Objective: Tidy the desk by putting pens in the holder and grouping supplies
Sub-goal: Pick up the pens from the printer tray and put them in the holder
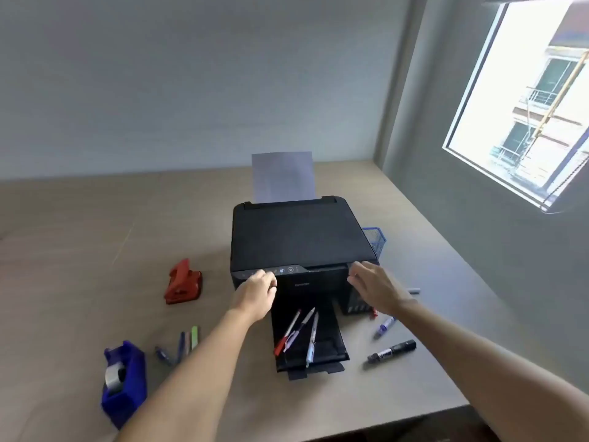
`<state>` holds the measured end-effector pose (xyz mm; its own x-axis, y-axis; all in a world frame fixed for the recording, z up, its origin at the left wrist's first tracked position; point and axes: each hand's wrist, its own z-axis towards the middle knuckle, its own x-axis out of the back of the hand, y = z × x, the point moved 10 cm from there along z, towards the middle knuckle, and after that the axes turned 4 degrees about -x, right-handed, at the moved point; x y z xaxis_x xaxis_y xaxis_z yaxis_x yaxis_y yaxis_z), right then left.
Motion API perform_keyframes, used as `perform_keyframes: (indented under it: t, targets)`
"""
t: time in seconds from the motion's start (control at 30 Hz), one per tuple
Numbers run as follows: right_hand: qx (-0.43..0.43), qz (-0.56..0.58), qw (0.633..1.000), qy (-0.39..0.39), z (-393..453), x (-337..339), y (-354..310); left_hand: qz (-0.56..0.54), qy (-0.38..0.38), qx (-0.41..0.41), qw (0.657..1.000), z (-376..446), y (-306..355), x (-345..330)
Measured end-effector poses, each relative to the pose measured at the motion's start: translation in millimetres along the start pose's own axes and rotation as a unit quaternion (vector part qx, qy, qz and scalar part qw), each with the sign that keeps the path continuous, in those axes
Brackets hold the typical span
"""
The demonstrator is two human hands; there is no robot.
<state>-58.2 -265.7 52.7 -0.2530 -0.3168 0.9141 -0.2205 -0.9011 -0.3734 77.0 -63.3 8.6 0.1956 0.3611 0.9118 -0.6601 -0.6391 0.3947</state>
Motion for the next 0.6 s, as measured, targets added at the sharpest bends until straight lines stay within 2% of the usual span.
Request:
perform_keyframes:
  t: [0.07, 0.13, 0.23, 0.37, 0.47, 0.6]
  targets:
    - [0.008, -0.01, 0.999, -0.032, -15.1, -23.5, 9.1, -0.011, -0.052, 0.031, 0.998, -8.0, -8.5, -37.8]
    - [0.006, -0.055, 0.993, -0.103, -36.5, -58.1, 16.0, -0.025, -0.105, 0.064, 0.992, -22.5, -13.0, -75.4]
    - [0.035, -0.09, 0.985, -0.147, -47.1, -90.4, 19.8, -0.068, -0.124, 0.105, 0.984, -25.4, -17.9, -109.5]
    - [0.083, -0.076, 0.972, -0.204, -48.8, -128.1, 12.4, -0.046, -0.178, 0.142, 0.973, -24.7, -18.6, -136.3]
    - [0.134, -0.076, 0.959, -0.237, -44.1, -152.0, 4.3, -0.011, -0.185, 0.16, 0.969, -20.8, -21.1, -142.7]
    - [0.19, -0.082, 0.938, -0.277, -42.9, -180.6, -4.3, 0.013, -0.162, 0.223, 0.961, -20.1, -31.5, -141.7]
